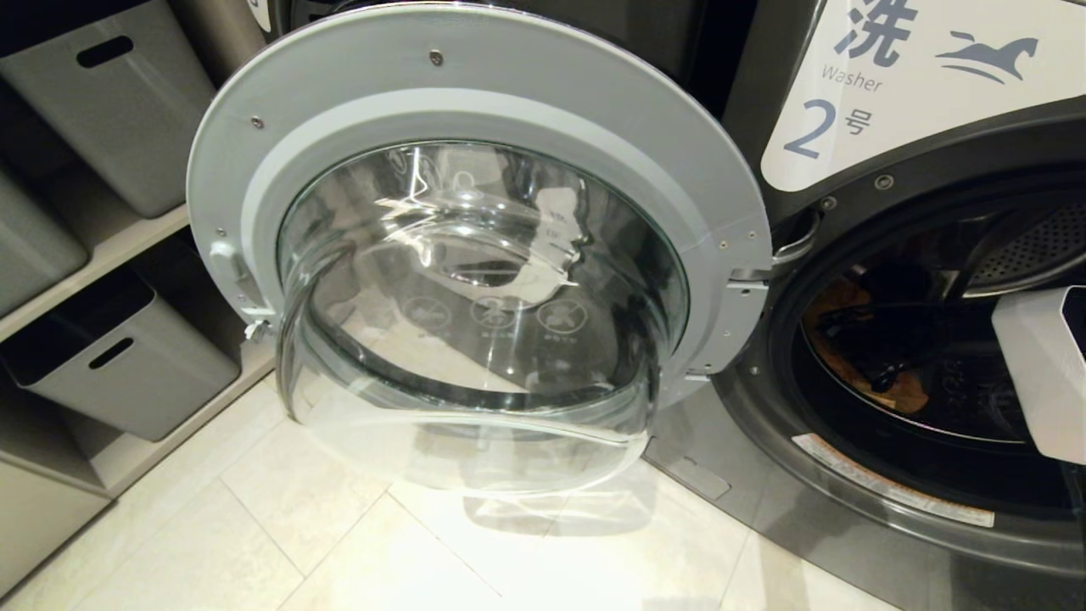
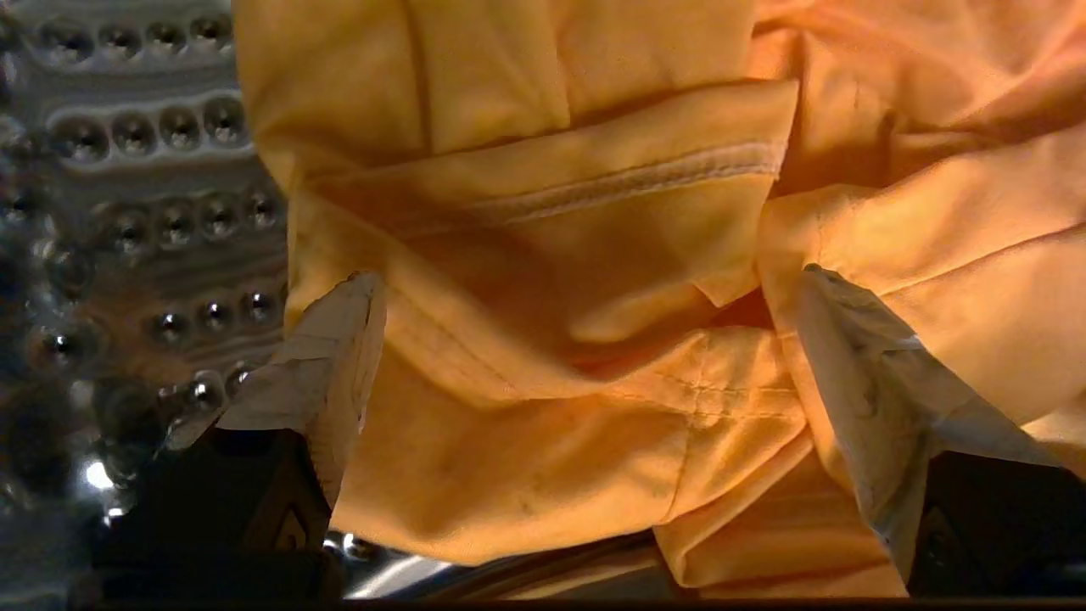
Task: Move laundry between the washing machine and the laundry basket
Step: Pick a cloth and place it into the basket
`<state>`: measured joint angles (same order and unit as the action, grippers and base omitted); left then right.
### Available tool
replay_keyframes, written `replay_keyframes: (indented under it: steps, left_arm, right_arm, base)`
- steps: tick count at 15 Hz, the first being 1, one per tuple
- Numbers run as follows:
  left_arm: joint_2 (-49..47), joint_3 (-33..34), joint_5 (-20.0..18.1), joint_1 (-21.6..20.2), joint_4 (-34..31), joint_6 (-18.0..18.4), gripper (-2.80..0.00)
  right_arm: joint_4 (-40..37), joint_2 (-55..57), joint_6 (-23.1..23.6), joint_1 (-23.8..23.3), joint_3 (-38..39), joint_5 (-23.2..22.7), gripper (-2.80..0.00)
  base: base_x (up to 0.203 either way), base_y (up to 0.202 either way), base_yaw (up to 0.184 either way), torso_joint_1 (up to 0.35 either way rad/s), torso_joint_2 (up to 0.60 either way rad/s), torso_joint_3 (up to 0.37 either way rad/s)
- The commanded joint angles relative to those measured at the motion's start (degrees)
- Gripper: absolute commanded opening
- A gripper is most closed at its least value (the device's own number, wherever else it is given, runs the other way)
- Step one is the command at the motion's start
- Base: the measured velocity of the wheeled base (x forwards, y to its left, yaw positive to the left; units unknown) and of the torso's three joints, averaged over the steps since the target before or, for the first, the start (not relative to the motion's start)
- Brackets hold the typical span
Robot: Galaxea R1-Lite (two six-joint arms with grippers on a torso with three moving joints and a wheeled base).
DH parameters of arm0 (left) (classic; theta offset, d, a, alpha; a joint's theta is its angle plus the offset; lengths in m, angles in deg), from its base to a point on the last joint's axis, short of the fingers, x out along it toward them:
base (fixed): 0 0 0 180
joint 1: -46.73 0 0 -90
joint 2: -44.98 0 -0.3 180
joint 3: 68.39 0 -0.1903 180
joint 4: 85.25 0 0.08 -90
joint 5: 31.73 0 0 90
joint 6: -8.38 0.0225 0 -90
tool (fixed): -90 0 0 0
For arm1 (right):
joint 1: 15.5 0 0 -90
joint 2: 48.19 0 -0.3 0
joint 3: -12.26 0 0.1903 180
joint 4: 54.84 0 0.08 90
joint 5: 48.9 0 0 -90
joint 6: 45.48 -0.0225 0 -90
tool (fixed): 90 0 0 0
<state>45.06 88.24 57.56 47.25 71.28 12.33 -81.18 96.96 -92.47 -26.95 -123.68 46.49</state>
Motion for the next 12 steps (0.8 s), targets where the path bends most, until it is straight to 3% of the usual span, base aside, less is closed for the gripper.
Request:
replay_keyframes:
  steps: [1, 12]
  left_arm:
    - [0.0, 0.0, 0.0, 0.0, 0.0, 0.1, -2.80]
    - [0.0, 0.0, 0.0, 0.0, 0.0, 0.1, -2.80]
  right_arm:
    - [0.1, 0.0, -0.8, -0.1, -0.1, -0.2, 0.00]
    - [4.3, 4.7, -0.6, -0.1, -0.1, -1.5, 0.00]
  base:
    - [0.000, 0.000, 0.000, 0.000, 0.00, 0.000]
    - [0.000, 0.000, 0.000, 0.000, 0.00, 0.000]
